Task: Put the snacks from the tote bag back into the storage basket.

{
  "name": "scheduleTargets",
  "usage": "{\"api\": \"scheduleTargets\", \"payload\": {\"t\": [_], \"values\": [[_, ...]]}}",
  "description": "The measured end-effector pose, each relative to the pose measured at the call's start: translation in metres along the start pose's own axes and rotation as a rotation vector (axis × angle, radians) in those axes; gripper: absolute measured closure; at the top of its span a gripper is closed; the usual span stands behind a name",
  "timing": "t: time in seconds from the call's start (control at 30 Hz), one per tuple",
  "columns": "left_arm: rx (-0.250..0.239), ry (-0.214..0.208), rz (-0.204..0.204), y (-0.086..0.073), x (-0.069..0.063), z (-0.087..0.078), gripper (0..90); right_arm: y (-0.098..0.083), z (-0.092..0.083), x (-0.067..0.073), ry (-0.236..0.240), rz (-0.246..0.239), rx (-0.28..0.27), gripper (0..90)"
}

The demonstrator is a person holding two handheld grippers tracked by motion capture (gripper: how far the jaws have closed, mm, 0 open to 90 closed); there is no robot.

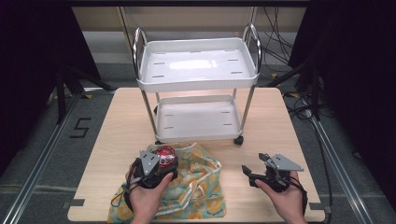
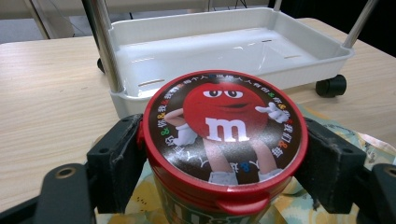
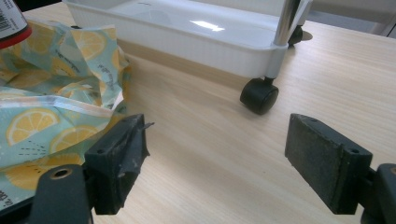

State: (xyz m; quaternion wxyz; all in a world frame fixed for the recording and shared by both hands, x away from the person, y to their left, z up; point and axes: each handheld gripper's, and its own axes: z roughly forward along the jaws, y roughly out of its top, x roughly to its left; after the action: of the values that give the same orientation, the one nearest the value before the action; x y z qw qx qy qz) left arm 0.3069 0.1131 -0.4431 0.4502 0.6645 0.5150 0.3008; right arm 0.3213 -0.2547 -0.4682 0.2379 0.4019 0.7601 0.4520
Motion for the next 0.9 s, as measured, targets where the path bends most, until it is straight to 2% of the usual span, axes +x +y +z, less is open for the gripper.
{"api": "scheduleTargets", "payload": {"t": [0.1,0.2,0.23,0.3,0.37,0.47,0.5,0.57,0.67,0.87,0.9], "values": [[-0.003,0.004,0.000,0.0013,-0.0004,0.0007,22.5,0.0004,0.0006,0.0001,0.011,0.008,-0.011,21.8],[-0.009,0.004,0.000,0.0017,0.0004,0.0012,22.5,0.0001,0.0004,-0.0004,-0.006,0.001,-0.014,21.8],[-0.007,0.010,0.000,0.0019,0.0004,0.0012,22.5,-0.0003,-0.0009,0.0033,-0.004,0.054,0.009,21.8],[-0.007,0.012,-0.001,0.0020,0.0011,0.0022,22.5,0.0001,0.0003,0.0010,0.005,0.011,0.002,22.0],[-0.001,0.021,-0.002,0.0023,0.0010,0.0026,22.5,0.0002,0.0011,0.0002,0.011,-0.003,-0.005,22.0],[-0.011,0.016,-0.005,0.0025,0.0014,0.0040,22.5,0.0001,0.0001,0.0001,0.003,0.005,0.000,22.0],[-0.009,0.019,-0.006,0.0029,0.0015,0.0042,22.5,-0.0006,-0.0014,0.0029,-0.001,0.042,0.017,22.0],[-0.010,0.027,-0.001,0.0043,0.0019,0.0058,22.5,-0.0002,-0.0009,0.0031,-0.003,0.048,0.006,22.0],[-0.009,0.028,-0.006,0.0052,0.0015,0.0065,22.5,-0.0005,-0.0006,0.0022,0.004,0.032,0.013,22.0],[-0.019,0.026,-0.005,0.0074,0.0000,0.0070,22.5,-0.0008,-0.0016,0.0032,-0.004,0.049,0.025,22.0],[-0.017,0.023,-0.003,0.0081,-0.0001,0.0066,22.5,-0.0003,0.0010,0.0003,0.008,0.013,-0.001,22.0]]}}
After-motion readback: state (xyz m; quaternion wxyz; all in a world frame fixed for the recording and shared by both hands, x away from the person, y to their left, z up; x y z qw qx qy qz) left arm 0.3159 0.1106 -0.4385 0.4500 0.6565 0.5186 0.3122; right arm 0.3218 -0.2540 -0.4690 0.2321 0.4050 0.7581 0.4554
